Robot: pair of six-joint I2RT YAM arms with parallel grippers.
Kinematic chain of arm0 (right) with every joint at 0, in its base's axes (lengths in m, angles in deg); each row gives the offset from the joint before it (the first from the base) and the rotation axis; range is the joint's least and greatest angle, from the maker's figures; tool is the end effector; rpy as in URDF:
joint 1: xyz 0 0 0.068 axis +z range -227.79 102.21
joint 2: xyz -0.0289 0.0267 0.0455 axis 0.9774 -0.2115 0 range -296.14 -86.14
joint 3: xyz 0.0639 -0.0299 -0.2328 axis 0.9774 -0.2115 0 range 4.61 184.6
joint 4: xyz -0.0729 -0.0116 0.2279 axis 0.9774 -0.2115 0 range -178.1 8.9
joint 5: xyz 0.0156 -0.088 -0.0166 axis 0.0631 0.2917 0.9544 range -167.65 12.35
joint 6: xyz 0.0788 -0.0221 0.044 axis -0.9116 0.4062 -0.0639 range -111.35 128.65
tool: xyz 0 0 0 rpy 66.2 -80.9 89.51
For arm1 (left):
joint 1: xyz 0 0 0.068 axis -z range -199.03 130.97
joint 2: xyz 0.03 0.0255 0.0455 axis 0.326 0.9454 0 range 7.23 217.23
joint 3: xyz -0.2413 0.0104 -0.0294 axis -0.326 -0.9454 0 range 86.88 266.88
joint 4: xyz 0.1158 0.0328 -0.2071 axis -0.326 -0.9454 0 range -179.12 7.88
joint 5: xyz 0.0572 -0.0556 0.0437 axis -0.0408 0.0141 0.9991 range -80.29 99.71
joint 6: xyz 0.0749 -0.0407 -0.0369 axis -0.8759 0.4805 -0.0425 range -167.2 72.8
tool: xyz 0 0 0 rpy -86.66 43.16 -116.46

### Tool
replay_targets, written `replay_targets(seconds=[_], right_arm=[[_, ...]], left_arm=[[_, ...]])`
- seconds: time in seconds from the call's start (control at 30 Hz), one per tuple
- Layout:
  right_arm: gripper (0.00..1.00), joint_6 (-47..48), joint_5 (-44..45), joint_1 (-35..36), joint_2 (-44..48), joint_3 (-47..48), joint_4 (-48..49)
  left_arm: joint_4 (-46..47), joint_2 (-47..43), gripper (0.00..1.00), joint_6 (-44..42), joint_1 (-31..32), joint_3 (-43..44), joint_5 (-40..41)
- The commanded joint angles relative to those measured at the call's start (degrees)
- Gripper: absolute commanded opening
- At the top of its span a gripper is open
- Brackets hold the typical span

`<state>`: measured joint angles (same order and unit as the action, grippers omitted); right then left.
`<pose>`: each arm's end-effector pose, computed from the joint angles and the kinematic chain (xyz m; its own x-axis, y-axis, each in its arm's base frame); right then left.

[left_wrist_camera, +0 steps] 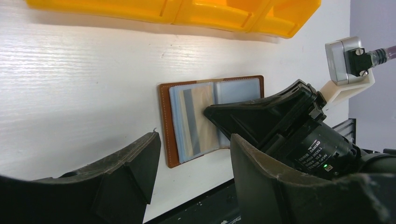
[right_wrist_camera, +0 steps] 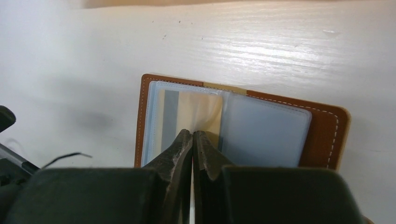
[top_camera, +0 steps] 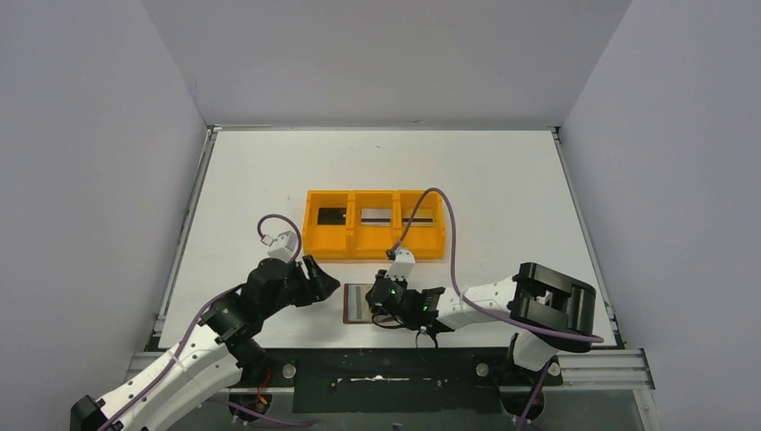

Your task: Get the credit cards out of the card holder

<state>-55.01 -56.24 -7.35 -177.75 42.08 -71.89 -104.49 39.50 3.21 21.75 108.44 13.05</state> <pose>0.1333 0.2842 0.0952 -0.8135 0.2023 -0.5452 -0.1390 0.8426 0.5202 0.1421 -0.1162 0.1699 -0.7374 -0.3801 -0.5584 0.0733 0.7767 -0.6256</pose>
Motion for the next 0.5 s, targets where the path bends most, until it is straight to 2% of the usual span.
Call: replay_targets(seconds=[0.0,0.23,0.47], right_arm=[[0.00,0.8,-2.2,-0.8,3.6,-2.5,10.7],[0.00,-0.8,-4.4,-1.3,4.2,-6.6,18.9],[0.00,-1.9,-5.3,-1.9,5.0,-9.3,22.4]], left_arm=[[6.7,0.5,0.56,0.0,0.0,0.0,-3.3],[10.5,3.3,0.57,0.4,0.1,-1.7,-6.6],[15.8,4.9,0.57,2.4,0.1,-4.9,-8.9]])
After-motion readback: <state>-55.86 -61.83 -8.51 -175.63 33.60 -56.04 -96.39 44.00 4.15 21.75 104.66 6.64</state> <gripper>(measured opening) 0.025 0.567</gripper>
